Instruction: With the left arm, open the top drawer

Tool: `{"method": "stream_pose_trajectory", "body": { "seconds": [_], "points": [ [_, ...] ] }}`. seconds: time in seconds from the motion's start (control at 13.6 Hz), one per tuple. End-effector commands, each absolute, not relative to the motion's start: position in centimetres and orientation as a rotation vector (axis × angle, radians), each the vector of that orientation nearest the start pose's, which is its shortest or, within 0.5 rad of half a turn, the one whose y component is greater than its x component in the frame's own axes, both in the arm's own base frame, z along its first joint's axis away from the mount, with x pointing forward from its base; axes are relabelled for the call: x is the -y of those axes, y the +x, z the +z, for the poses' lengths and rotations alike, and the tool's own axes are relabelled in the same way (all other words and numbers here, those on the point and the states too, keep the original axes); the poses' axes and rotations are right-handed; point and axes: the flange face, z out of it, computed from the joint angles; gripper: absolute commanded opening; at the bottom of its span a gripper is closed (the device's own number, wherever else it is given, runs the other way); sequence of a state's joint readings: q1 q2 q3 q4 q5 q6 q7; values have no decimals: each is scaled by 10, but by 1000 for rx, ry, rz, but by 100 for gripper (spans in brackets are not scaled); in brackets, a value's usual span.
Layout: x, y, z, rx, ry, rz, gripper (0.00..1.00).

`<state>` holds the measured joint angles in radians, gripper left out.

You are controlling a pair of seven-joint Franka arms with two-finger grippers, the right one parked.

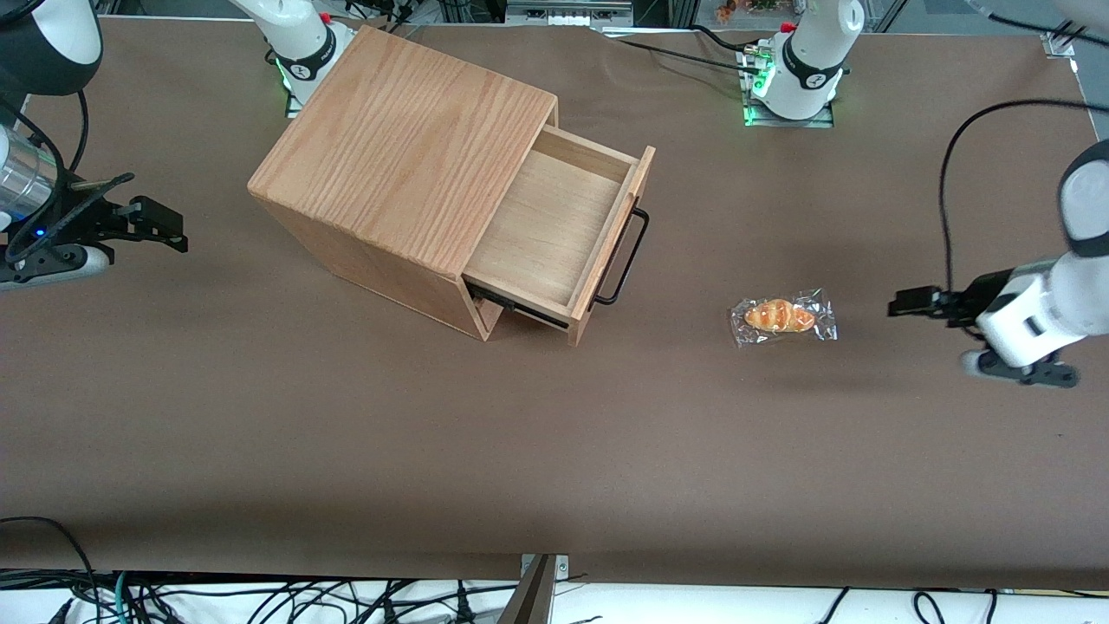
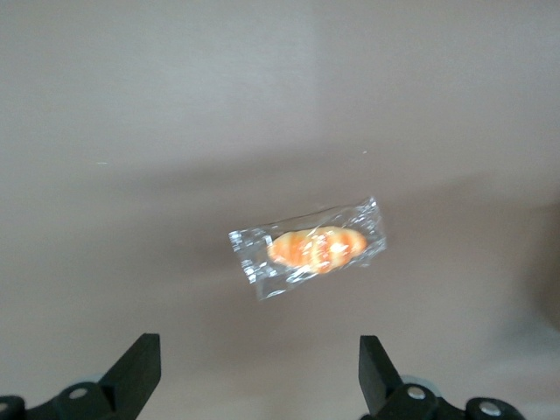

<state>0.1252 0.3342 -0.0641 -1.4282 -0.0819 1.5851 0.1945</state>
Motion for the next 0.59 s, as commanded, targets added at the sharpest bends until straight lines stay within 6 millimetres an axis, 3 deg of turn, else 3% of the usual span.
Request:
{"method": "stream_pose_trajectory", "body": {
  "seconds": [0.0,0.29,0.51],
  "points": [
    [-37,590,546,-263,-3202,164,100],
    [-6,566,596,-335,-3185,55,100],
    [6,552,598,-378,-3140,142,100]
  ]
}}
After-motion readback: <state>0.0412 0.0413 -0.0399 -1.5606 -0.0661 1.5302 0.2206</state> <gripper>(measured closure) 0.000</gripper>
